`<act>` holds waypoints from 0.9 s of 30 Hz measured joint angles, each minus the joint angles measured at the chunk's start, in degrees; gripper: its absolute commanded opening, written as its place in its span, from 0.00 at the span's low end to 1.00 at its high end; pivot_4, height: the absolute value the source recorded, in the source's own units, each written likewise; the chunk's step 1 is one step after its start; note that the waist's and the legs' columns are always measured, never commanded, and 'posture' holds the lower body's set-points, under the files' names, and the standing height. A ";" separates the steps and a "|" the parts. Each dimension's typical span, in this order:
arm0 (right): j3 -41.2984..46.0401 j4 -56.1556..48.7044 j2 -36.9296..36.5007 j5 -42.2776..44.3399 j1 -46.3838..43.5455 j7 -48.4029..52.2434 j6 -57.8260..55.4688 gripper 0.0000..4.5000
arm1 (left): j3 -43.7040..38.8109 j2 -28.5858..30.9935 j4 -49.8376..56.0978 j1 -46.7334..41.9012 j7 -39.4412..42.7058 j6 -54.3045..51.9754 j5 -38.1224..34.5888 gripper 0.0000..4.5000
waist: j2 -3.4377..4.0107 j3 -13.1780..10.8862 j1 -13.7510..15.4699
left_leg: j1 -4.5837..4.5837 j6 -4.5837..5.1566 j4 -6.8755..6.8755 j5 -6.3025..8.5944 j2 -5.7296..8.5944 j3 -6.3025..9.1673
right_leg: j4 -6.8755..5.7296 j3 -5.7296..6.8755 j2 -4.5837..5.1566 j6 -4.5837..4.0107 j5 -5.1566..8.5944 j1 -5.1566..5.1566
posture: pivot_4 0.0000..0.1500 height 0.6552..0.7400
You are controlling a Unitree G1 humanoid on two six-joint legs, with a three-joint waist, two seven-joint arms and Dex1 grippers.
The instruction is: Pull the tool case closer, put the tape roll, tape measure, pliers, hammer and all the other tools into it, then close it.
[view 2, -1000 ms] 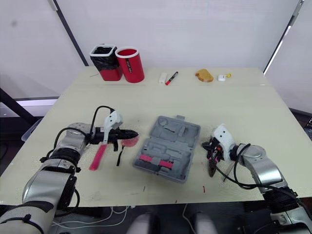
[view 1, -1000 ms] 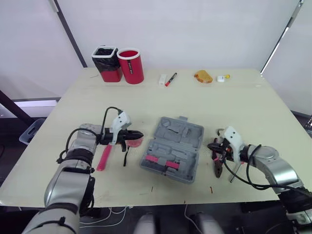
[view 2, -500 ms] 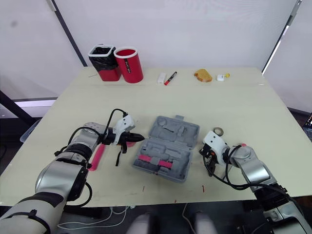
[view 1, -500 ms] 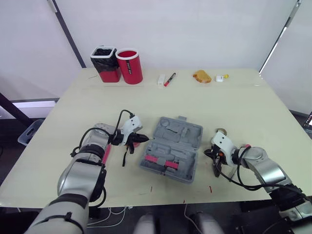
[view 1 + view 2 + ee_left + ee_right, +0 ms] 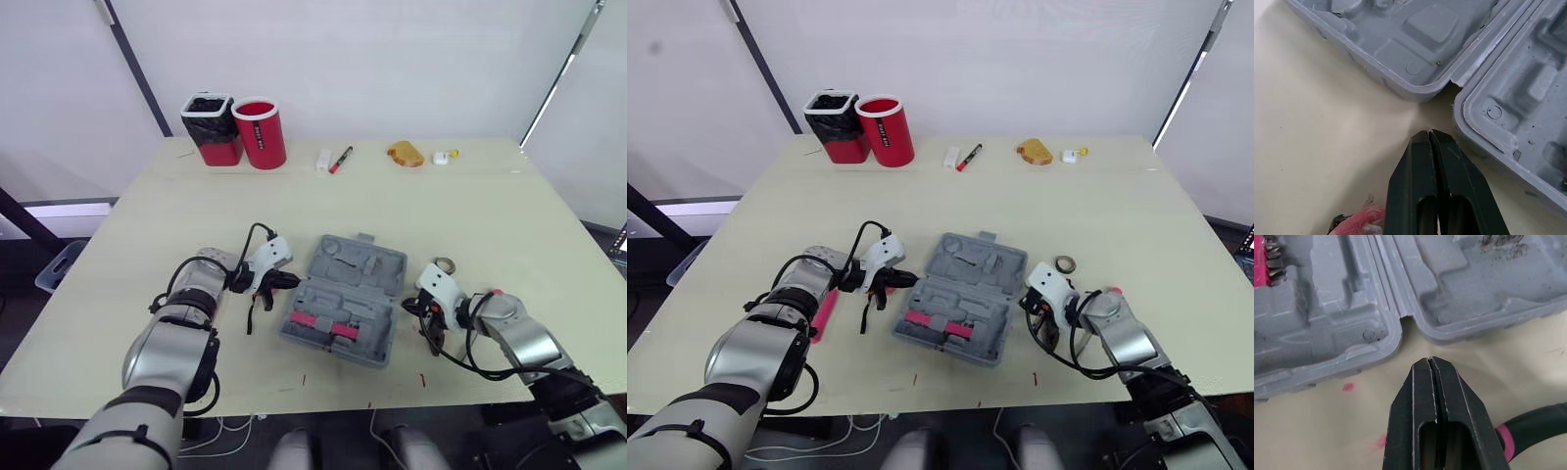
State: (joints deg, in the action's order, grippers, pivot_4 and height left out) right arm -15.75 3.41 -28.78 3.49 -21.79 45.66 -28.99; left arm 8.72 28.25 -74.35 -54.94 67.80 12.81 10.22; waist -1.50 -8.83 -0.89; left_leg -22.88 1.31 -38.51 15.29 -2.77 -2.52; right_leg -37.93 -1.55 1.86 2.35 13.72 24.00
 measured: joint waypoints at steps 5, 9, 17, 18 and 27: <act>-0.01 0.39 0.74 -0.32 0.00 0.11 0.21 0.00 | -0.02 -0.55 -0.01 -0.18 0.71 -0.01 0.35 0.02 | 0.00 0.00 0.10 | 0.00 0.00 0.00 0.00 0.01 0.00 | 0.00 0.00 0.01 0.00 0.00 0.00 | 1.00 1.00; -0.01 0.40 0.77 -0.52 0.00 0.39 0.26 0.00 | -0.13 -0.59 -0.01 -0.18 1.69 -0.03 0.38 0.02 | 0.00 0.00 0.13 | -0.01 0.00 0.00 0.00 0.02 0.00 | 0.01 0.00 0.02 0.00 0.00 -0.01 | 1.00 1.00; -0.07 0.40 1.04 -0.73 0.08 1.30 0.32 0.00 | -0.28 -0.63 -0.01 -0.14 4.96 -0.21 0.35 0.02 | 0.00 0.00 0.09 | -0.01 0.00 0.00 0.00 0.02 0.00 | 0.01 0.01 0.02 0.00 0.00 -0.01 | 1.00 1.00; -0.07 0.41 1.03 -0.75 0.08 1.36 0.32 0.00 | -0.30 -0.58 -0.01 -0.13 5.42 -0.35 0.34 0.02 | 0.00 0.00 0.09 | -0.01 0.00 0.00 0.00 0.02 0.00 | 0.01 0.01 0.02 0.00 0.00 -0.01 | 1.00 1.00; -0.01 0.43 -0.06 -0.32 0.79 4.23 0.93 0.00 | -0.40 -0.13 2.05 1.37 11.46 -2.57 -0.52 0.02 | 0.00 0.00 0.08 | -0.01 0.00 0.00 0.00 0.02 0.01 | 0.01 0.01 0.02 0.00 0.00 -0.01 | 1.00 1.00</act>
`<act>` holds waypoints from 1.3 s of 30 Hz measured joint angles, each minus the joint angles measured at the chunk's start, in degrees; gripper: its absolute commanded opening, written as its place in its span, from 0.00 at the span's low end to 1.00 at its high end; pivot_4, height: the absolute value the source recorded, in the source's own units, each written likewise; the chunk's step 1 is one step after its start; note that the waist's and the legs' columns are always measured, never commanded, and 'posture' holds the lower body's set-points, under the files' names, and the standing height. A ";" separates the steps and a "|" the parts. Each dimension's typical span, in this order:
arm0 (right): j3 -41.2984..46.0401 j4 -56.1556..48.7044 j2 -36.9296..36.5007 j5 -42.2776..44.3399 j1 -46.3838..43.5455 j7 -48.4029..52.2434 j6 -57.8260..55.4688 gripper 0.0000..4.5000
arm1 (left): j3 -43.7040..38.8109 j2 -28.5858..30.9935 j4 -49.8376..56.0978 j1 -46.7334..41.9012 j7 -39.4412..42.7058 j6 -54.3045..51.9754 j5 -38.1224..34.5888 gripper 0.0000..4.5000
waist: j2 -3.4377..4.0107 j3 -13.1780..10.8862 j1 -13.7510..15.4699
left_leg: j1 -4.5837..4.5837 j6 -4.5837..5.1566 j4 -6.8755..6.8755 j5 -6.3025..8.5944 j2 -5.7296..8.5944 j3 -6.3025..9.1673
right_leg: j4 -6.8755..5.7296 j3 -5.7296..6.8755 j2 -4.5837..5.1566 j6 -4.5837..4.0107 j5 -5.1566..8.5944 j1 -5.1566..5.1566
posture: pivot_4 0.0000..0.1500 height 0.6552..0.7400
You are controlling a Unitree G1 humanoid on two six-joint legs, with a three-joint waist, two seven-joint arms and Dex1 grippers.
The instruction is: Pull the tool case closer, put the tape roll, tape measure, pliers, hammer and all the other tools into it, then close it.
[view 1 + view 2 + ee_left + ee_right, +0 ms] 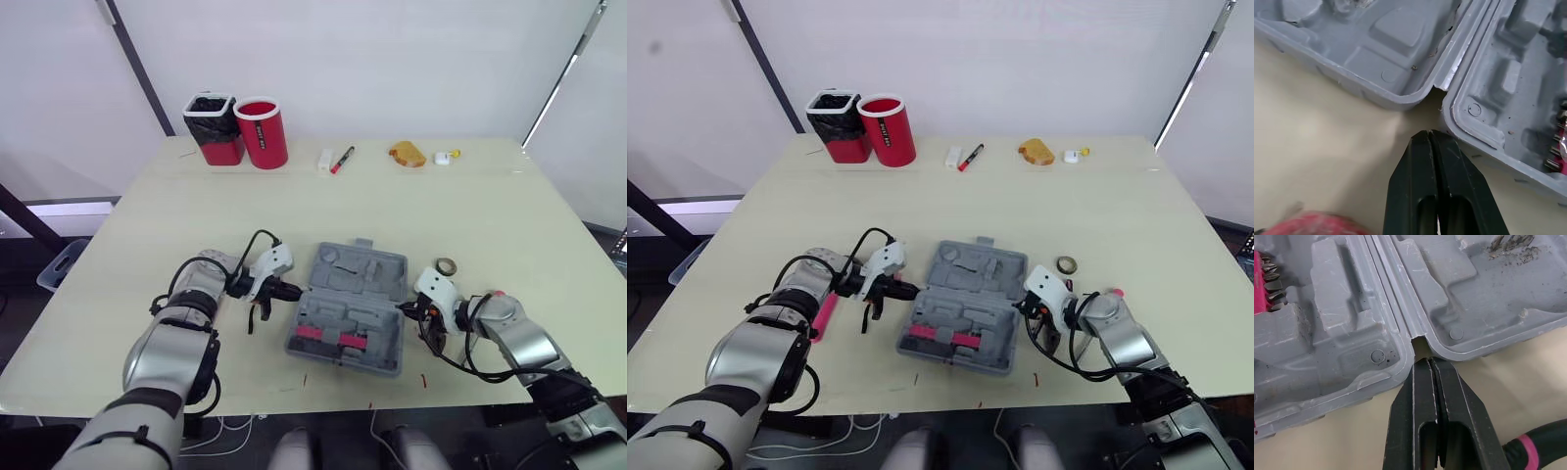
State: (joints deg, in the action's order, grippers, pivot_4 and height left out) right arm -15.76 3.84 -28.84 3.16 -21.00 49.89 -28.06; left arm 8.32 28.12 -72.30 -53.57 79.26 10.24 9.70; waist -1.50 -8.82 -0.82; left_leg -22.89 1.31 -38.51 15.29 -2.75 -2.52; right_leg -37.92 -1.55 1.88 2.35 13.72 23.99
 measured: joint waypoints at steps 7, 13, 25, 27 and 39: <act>-0.01 0.03 -0.76 0.89 0.92 3.54 0.48 0.00 | 0.41 0.27 9.67 6.00 4.62 -3.25 -1.88 0.02 | 0.00 0.00 -0.03 | 0.01 0.00 0.00 0.00 0.00 0.00 | -0.01 -0.01 0.01 0.00 0.00 0.00 | 1.00 1.00; -0.01 -0.08 -1.97 1.62 2.23 5.24 0.74 0.00 | 0.58 1.33 23.81 14.42 4.75 -8.45 -4.84 0.02 | 0.02 0.01 -0.01 | 0.03 0.00 -0.02 0.00 0.00 -0.01 | -0.03 -0.02 0.03 0.00 0.00 -0.01 | 1.00 1.00; 0.03 -3.29 -5.15 3.42 4.76 7.88 -0.57 0.00 | 3.15 3.89 42.24 23.86 4.42 -17.39 -7.60 0.02 | 0.03 0.02 0.08 | 0.06 0.00 -0.05 0.00 0.00 0.00 | -0.03 -0.02 0.02 0.00 0.00 -0.05 | 1.00 1.00; 0.08 -4.55 -6.04 4.06 5.80 8.47 -1.21 0.00 | 3.53 4.11 43.69 24.58 4.40 -18.13 -7.79 0.02 | 0.03 0.02 0.09 | 0.07 0.00 -0.05 0.00 0.00 0.00 | -0.03 -0.01 0.03 0.00 0.00 -0.06 | 1.00 1.00; 0.08 -7.94 -7.90 6.19 8.23 9.56 -3.96 0.00 | 6.77 6.25 49.33 27.03 5.53 -21.16 -9.29 0.02 | 0.04 0.03 0.10 | 0.10 0.00 -0.05 0.00 -0.01 0.00 | -0.02 -0.02 0.02 0.00 0.01 -0.08 | 1.00 1.00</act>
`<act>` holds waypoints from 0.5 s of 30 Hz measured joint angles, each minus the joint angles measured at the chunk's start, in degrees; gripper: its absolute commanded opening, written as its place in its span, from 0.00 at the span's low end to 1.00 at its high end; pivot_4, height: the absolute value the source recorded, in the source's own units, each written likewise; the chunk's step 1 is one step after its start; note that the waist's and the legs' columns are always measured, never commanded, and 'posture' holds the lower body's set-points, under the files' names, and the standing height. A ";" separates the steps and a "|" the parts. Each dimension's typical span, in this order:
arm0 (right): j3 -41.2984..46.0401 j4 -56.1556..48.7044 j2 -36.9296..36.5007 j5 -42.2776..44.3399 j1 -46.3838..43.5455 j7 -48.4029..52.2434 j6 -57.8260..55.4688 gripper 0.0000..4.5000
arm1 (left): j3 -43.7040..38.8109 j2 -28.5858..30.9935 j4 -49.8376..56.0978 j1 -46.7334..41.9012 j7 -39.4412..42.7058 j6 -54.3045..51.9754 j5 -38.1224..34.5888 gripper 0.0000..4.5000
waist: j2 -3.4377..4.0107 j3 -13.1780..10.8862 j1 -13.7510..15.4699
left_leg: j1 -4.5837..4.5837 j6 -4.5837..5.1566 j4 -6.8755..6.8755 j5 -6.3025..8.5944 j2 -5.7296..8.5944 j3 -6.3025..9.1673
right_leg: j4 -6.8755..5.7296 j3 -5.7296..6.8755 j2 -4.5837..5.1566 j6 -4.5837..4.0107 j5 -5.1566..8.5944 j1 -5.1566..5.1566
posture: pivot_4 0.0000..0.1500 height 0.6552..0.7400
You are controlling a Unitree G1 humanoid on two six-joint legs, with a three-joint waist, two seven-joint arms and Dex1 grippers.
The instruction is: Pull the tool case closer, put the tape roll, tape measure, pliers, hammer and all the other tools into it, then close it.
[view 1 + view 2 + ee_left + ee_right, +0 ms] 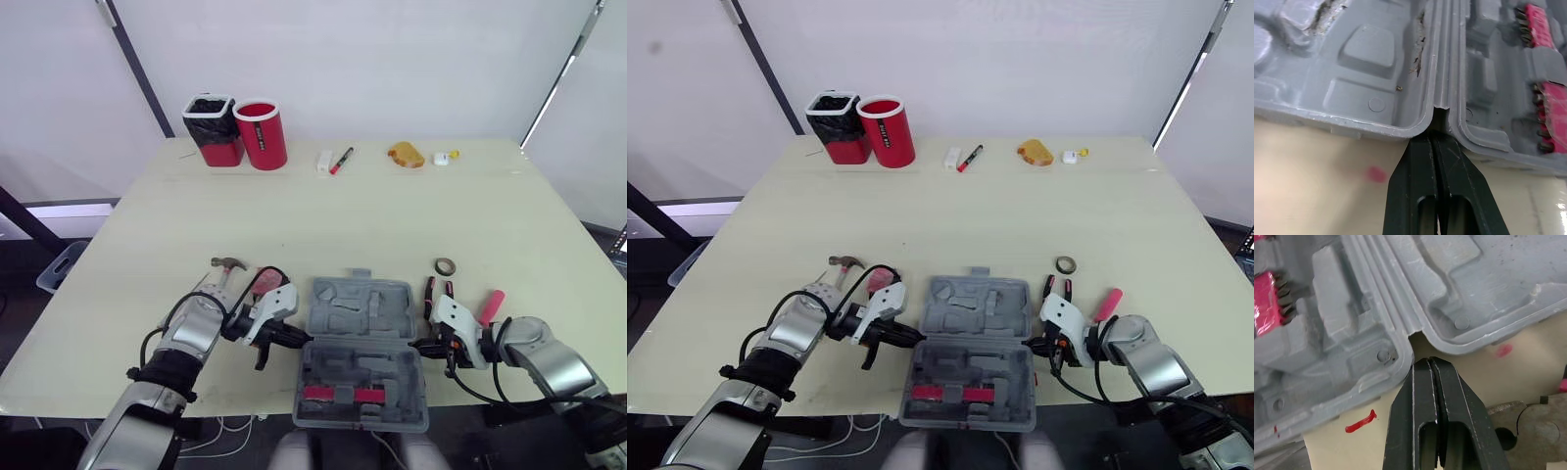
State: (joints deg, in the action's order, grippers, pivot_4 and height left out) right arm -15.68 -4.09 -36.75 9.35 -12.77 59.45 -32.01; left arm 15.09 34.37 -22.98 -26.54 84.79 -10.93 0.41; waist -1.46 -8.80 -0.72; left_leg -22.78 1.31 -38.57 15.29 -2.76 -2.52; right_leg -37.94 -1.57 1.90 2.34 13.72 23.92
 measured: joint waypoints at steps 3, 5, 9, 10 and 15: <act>0.00 -0.41 -0.01 0.16 0.28 -0.10 -0.27 0.00 | 0.30 0.25 0.38 0.35 0.00 0.01 -0.21 0.02 | 0.00 0.00 0.00 | 0.00 0.00 0.00 0.00 0.00 0.00 | 0.00 0.00 0.00 0.00 0.00 0.00 | 1.00 1.00; 0.00 -0.74 -0.01 0.22 0.66 -0.32 -0.35 0.00 | 0.52 0.47 0.77 0.62 -0.07 0.18 -0.33 0.02 | 0.00 0.00 -0.02 | 0.00 0.00 0.00 0.00 0.00 0.01 | 0.00 0.00 0.00 0.00 0.00 0.00 | 1.00 1.00; 0.00 -1.47 0.00 0.22 1.36 -0.81 -0.60 0.00 | 0.42 0.67 1.10 1.09 -0.65 1.06 -0.68 0.02 | 0.00 0.00 0.01 | 0.00 0.00 0.00 0.00 0.00 0.01 | -0.01 0.00 0.00 0.00 0.00 0.00 | 1.00 1.00; 0.00 -1.67 0.01 0.22 1.52 -1.03 -0.70 0.00 | 0.30 0.69 1.11 1.20 -0.88 1.41 -0.74 0.02 | 0.00 0.01 0.01 | 0.01 0.00 0.00 0.00 0.00 0.01 | -0.01 0.00 0.00 0.00 0.00 0.00 | 1.00 1.00; 0.00 -2.23 0.22 0.33 2.01 -1.47 -1.39 0.00 | 0.42 1.01 1.13 1.68 -1.30 3.08 -1.10 0.02 | 0.01 0.01 0.01 | 0.01 0.00 0.00 0.00 0.00 0.01 | -0.01 0.00 0.00 0.00 0.00 -0.01 | 1.00 1.00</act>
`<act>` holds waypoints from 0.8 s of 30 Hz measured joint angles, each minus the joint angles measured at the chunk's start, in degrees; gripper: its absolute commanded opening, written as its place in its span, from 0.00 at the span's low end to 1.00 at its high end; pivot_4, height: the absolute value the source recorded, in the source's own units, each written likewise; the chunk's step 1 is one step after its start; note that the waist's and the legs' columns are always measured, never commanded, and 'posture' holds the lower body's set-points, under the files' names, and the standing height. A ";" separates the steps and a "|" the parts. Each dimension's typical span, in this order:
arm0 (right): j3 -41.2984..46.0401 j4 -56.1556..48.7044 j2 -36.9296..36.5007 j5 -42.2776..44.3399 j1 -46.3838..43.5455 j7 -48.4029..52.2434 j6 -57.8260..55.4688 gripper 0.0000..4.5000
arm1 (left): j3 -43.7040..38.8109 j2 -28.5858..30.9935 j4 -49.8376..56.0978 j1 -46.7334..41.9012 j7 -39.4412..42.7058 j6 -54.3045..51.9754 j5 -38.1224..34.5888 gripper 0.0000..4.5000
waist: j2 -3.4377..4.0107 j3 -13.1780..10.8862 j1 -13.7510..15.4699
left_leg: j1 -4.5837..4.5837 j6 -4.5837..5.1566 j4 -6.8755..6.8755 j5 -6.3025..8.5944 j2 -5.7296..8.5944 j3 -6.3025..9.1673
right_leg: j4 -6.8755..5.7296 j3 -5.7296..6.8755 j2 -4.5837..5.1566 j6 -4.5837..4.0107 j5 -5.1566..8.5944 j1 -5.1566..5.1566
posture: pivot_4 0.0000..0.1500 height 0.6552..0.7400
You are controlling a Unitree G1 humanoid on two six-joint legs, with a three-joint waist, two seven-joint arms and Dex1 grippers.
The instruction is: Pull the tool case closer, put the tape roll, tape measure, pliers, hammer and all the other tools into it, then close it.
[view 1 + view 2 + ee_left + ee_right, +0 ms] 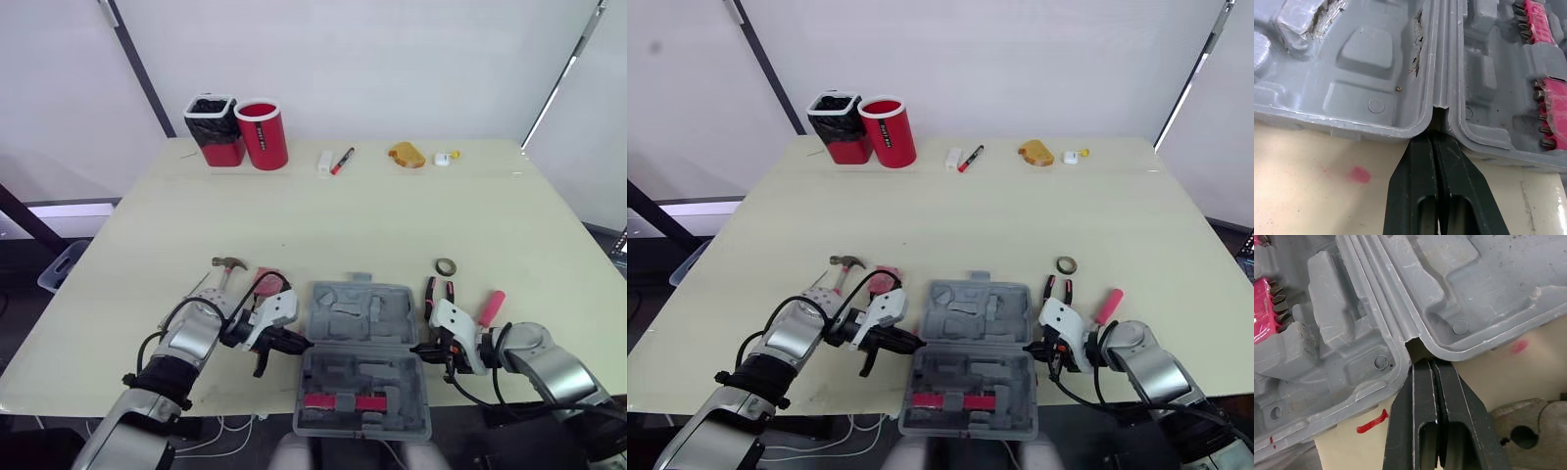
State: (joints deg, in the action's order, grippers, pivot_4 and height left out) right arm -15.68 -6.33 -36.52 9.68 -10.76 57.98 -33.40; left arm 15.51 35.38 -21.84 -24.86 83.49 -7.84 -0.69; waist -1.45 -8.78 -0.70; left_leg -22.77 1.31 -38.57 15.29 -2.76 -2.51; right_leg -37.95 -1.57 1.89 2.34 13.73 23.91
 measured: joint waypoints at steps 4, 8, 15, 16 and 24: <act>0.00 -0.15 0.05 0.06 0.22 -0.11 -0.01 0.00 | 0.24 0.34 0.49 0.19 -0.01 0.15 -0.04 0.02 | 0.00 0.00 -0.05 | 0.00 0.00 0.00 0.00 0.00 0.00 | 0.00 0.00 0.00 0.00 0.00 0.00 | 1.00 1.00; 0.00 -0.26 0.09 0.07 0.33 -0.22 -0.01 0.00 | 0.31 0.60 1.03 0.52 -0.05 0.33 -0.11 0.02 | 0.00 0.00 -0.05 | 0.00 0.00 0.00 0.00 0.00 0.00 | 0.00 0.00 0.00 0.00 0.00 0.00 | 1.00 1.00; 0.01 -0.27 -0.21 0.07 0.36 -0.18 -0.01 0.00 | 0.70 0.68 2.76 1.76 -0.23 -0.48 -0.42 0.02 | 0.00 0.00 0.03 | 0.00 0.00 0.00 0.00 0.00 -0.01 | 0.01 0.00 0.00 0.00 0.00 -0.01 | 1.00 1.00; 0.02 -0.29 -0.26 0.08 0.39 -0.17 -0.02 0.00 | 0.73 0.68 2.78 1.79 -0.25 -0.49 -0.47 0.02 | 0.00 0.00 0.04 | 0.00 0.00 0.00 0.00 0.00 -0.01 | 0.01 0.00 0.00 0.00 0.00 -0.01 | 1.00 1.00; 0.11 -0.59 -0.62 0.12 0.63 -0.09 -0.06 0.00 | 0.91 0.49 2.80 1.76 -0.37 -0.43 -0.47 0.02 | 0.00 0.00 0.10 | 0.00 0.00 -0.01 0.00 0.00 -0.01 | 0.01 0.00 0.01 0.00 0.00 -0.01 | 1.00 1.00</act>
State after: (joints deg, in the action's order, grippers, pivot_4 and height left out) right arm -15.57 -6.91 -37.14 9.80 -10.13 57.89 -33.46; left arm 16.42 35.87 -19.04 -23.10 83.12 -8.27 -1.16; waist -1.45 -8.78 -0.60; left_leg -22.77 1.31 -38.57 15.29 -2.76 -2.52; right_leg -37.94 -1.57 1.90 2.35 13.73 23.90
